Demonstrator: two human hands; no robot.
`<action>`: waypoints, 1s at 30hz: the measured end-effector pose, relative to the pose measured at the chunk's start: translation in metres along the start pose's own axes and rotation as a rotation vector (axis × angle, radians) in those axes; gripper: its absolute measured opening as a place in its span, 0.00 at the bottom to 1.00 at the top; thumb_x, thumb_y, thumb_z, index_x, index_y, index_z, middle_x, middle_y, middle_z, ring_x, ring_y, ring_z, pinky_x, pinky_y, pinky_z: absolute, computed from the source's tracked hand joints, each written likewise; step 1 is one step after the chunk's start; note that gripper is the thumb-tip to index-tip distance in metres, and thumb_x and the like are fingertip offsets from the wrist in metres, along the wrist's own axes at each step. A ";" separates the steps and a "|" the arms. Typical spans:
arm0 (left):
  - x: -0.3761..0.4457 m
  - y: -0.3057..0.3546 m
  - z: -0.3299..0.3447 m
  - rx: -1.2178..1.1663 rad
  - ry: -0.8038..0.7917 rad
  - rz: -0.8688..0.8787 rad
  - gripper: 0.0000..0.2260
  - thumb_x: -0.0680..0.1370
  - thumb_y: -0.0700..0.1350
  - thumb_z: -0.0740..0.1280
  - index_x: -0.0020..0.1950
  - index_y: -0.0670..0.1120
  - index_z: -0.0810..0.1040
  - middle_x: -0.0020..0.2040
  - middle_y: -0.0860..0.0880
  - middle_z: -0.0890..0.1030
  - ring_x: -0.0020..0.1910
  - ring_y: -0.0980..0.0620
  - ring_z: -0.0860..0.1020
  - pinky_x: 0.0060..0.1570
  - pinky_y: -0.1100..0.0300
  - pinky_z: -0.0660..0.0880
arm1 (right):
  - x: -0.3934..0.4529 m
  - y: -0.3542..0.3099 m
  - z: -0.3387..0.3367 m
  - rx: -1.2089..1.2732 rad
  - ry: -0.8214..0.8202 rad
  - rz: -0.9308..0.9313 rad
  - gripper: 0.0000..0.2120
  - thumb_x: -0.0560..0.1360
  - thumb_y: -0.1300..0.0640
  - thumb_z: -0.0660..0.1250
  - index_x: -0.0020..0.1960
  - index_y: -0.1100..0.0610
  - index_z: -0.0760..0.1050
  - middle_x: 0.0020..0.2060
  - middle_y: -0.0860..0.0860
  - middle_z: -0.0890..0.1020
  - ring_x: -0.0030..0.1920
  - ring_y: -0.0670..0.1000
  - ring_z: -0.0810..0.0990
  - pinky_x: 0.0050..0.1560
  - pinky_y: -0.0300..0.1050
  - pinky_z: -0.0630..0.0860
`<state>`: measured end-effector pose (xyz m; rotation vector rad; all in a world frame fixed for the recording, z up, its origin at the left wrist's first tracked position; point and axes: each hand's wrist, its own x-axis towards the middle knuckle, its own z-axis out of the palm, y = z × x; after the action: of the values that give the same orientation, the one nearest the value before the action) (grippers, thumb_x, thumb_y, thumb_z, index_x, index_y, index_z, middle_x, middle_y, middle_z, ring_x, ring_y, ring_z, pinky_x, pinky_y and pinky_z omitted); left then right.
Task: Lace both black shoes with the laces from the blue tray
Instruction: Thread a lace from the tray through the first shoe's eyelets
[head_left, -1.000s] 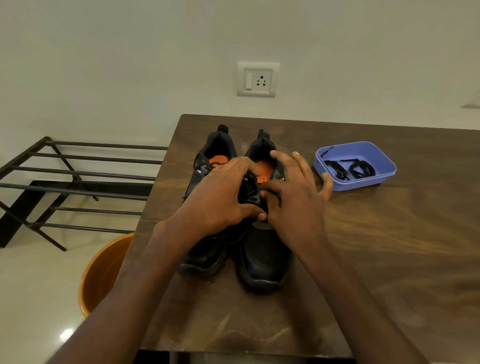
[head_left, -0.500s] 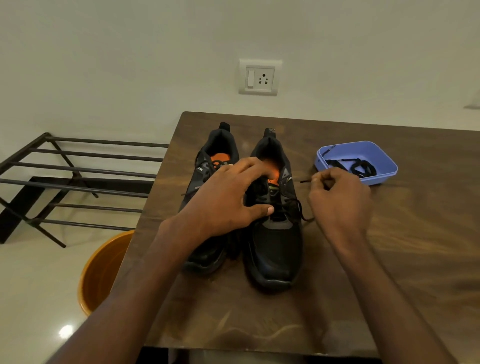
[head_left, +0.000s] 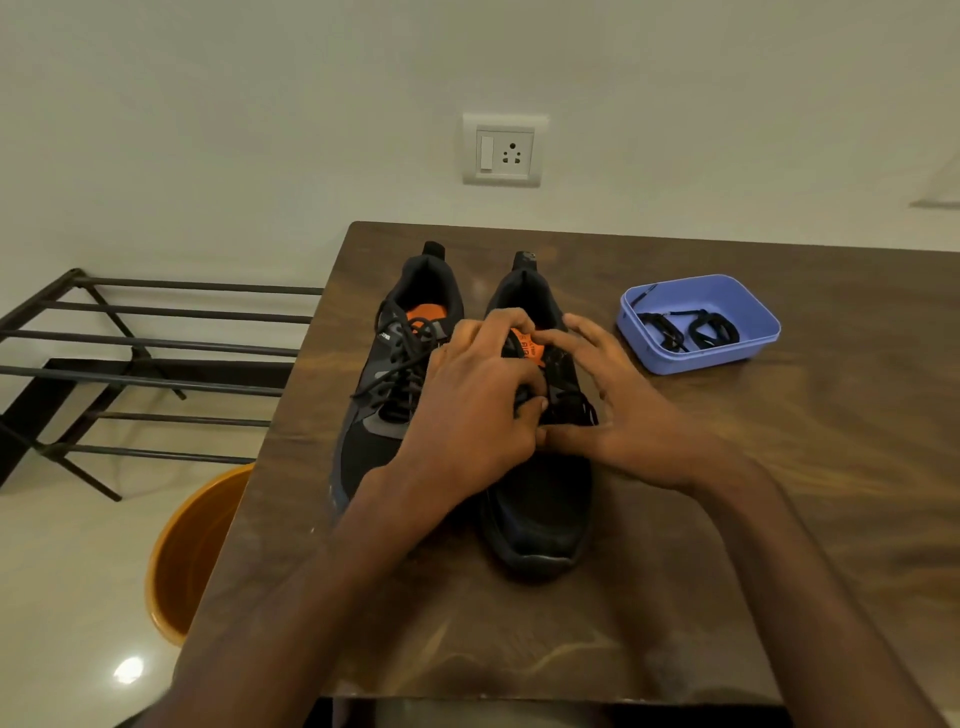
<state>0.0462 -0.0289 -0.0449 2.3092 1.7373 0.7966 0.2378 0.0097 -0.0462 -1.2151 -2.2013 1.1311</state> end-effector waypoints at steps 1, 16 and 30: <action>0.000 0.000 0.001 -0.037 0.024 -0.024 0.03 0.75 0.49 0.75 0.48 0.53 0.86 0.72 0.53 0.68 0.68 0.51 0.66 0.61 0.51 0.65 | 0.000 0.003 0.000 -0.038 -0.001 0.003 0.46 0.69 0.50 0.81 0.79 0.38 0.59 0.80 0.38 0.49 0.70 0.29 0.60 0.59 0.22 0.66; 0.001 0.018 -0.004 0.101 0.010 -0.072 0.09 0.82 0.52 0.67 0.62 0.54 0.76 0.52 0.56 0.80 0.53 0.54 0.78 0.63 0.51 0.64 | 0.012 0.012 0.016 -0.096 0.129 -0.069 0.47 0.63 0.37 0.72 0.78 0.41 0.58 0.81 0.44 0.54 0.79 0.44 0.58 0.74 0.53 0.69; 0.007 -0.002 -0.015 -0.288 0.033 -0.137 0.10 0.79 0.45 0.72 0.59 0.52 0.77 0.47 0.55 0.77 0.44 0.56 0.78 0.46 0.58 0.79 | 0.017 0.014 0.019 -0.144 0.177 -0.048 0.50 0.58 0.31 0.80 0.74 0.36 0.59 0.78 0.41 0.57 0.72 0.48 0.69 0.66 0.58 0.76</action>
<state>0.0383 -0.0248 -0.0312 1.9803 1.6473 0.9904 0.2234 0.0191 -0.0693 -1.2613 -2.1949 0.8245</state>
